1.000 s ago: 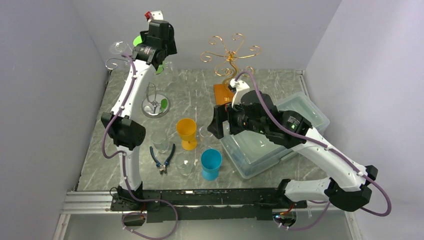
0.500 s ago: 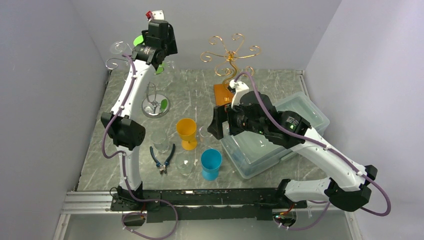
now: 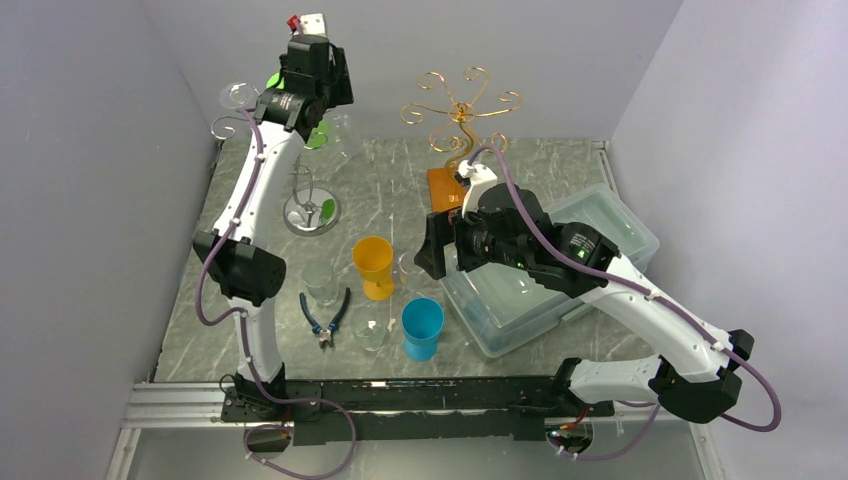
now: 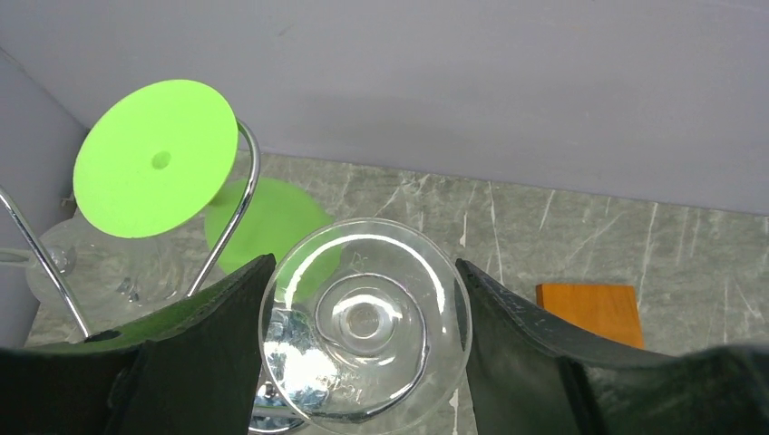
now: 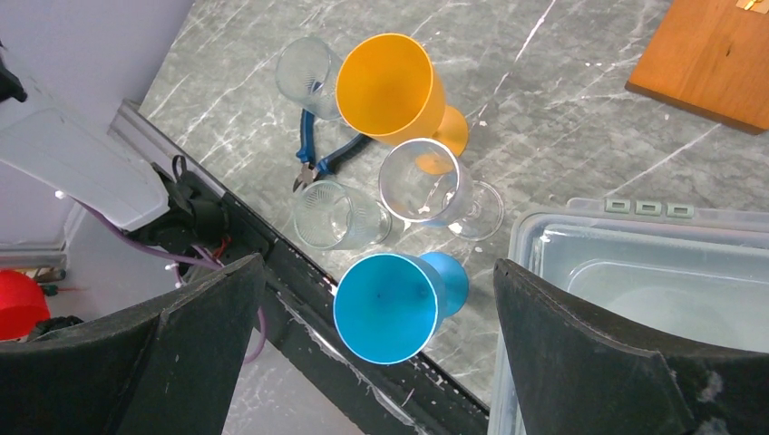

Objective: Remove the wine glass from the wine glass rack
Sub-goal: Pick up the wine glass from the wine rack.

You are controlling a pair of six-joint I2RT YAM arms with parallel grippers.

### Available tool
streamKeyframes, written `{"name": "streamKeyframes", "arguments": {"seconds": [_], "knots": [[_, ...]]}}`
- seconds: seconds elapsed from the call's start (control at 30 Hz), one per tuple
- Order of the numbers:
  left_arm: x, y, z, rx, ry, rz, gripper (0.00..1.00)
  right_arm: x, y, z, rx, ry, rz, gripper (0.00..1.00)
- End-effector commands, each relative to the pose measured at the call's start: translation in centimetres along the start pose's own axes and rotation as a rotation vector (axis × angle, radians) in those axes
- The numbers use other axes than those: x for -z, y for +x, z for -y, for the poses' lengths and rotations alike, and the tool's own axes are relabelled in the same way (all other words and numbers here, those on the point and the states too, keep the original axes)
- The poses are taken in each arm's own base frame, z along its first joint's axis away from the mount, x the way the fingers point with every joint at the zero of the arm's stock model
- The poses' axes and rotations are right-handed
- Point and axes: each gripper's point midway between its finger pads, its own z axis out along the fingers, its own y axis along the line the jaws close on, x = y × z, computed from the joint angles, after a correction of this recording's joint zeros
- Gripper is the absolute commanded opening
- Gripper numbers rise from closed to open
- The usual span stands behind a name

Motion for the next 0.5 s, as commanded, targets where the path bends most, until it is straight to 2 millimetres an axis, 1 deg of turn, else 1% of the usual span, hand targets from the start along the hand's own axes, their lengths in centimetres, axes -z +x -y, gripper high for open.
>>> {"name": "streamKeyframes", "arguments": {"seconds": [0.0,0.27,0.47], "knots": [[3.6,-5.2,0.5,0.038,0.066,0.142,0.39,0.2,-1.4,-0.4,-0.014,-0.017,0.061,1.0],[4.2,-5.3,0.9,0.034,0.083,0.143,0.37,0.1,-1.3,-0.4,-0.013,-0.016,0.059,1.0],[4.9,-5.4,0.4,0.036,0.062,0.147,0.36,0.1,-1.3,-0.4,-0.011,-0.017,0.059,1.0]]}}
